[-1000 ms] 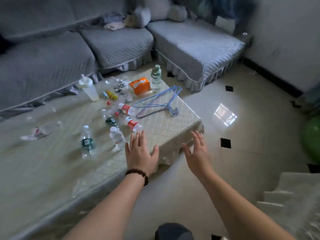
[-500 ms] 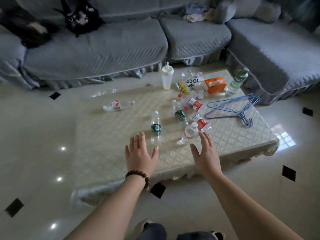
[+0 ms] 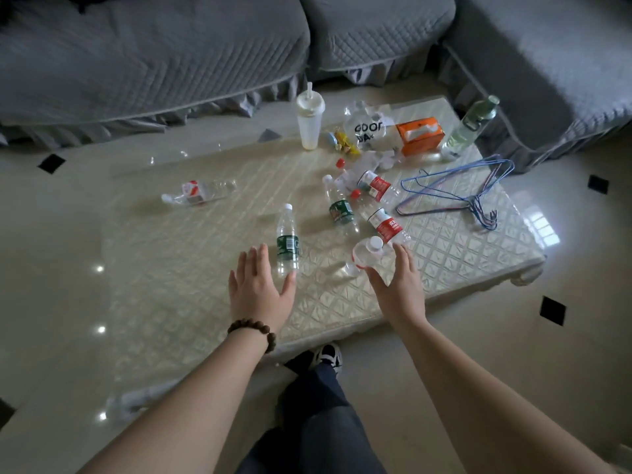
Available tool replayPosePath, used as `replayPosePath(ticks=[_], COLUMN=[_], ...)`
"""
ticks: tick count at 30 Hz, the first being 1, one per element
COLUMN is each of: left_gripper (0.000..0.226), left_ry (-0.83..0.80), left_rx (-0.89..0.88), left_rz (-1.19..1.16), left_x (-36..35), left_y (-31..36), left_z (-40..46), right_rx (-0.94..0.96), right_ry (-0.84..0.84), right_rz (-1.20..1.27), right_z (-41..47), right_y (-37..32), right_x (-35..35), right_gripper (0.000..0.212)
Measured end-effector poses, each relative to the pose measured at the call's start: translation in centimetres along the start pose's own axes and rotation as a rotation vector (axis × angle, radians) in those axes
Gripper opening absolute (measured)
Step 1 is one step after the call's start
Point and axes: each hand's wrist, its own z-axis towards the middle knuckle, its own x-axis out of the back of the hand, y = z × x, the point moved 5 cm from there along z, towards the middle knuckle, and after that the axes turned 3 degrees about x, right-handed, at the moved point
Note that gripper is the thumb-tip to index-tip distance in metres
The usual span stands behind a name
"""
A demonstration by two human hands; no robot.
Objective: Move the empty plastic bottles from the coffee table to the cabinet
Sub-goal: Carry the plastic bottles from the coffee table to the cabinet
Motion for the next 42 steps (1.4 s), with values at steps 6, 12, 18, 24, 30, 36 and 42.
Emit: replayPosePath(ticks=[6,12,18,24,30,36,42], left_gripper=[0.074,0.074,0.074,0.079,0.092,0.093,0.071], left_ry=[-0.071,-0.111,-0.098,-0.105,-0.151,-0.207,-0.219], left_rx=[0.037,0.103,0.159,0.226,0.368,0.449,0.376], left_rz=[0.028,0.015,-0.004,-0.049,-0.075,-0.067,-0.154], left_x=[-5.2,-9.5,-11.8,-15.2,-19.6,-22.1,-20.8], left_y=[2.1,1.7,0.3,-0.3,-1.9,-3.5,-3.6], left_z=[5.9,10.4,13.8,17.8,21.8,23.6,23.2], right_rx=[-0.12,-0.177,-0.193,-0.172,-0.084,-0.071,-0.06], right_ry=[-0.056,-0.148,-0.089,-0.04,-0.014,0.025,0.005], right_rz=[0.022,0.012,0.086,0.106,0.043,0.052,0.021], right_z=[6.4,10.2,12.6,15.7,17.9,18.2,18.1], right_y=[4.3,7.1,6.9,5.7,5.2,5.2,4.9], right_x=[-2.8,-6.6,-8.2,-9.6,-11.3,-11.9,-11.7], right_gripper=[0.088,0.098,0.064,0.065,0.065,0.064,0.065])
